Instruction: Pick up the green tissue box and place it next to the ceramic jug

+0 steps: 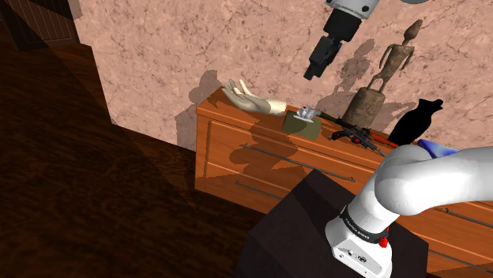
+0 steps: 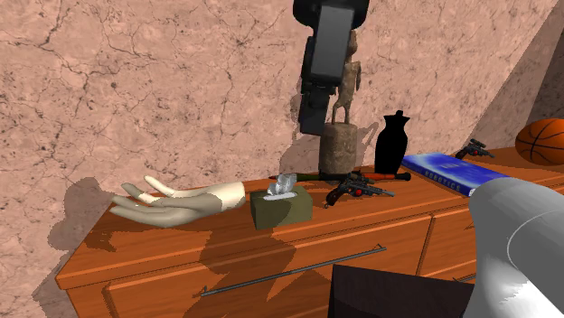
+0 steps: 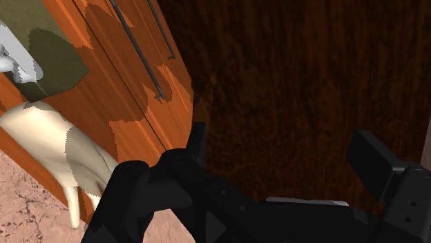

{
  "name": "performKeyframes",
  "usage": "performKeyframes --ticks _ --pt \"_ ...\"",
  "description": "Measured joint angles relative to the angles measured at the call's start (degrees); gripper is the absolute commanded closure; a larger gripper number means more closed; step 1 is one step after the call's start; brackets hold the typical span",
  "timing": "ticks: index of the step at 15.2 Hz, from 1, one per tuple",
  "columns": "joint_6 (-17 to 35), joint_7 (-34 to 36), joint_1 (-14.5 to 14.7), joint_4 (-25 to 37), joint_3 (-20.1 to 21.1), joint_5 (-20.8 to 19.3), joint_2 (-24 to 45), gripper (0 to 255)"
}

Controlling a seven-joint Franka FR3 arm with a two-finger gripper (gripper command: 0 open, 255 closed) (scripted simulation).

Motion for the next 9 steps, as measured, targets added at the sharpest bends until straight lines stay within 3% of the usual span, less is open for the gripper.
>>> performKeyframes --ticks 3,9 --pt "1.1 -1.0 -0.5 -1.2 -0.3 -1.5 0.7 0" --pt "6.6 -4.8 -2.8 -5.5 -1.2 -8.6 5.0 0"
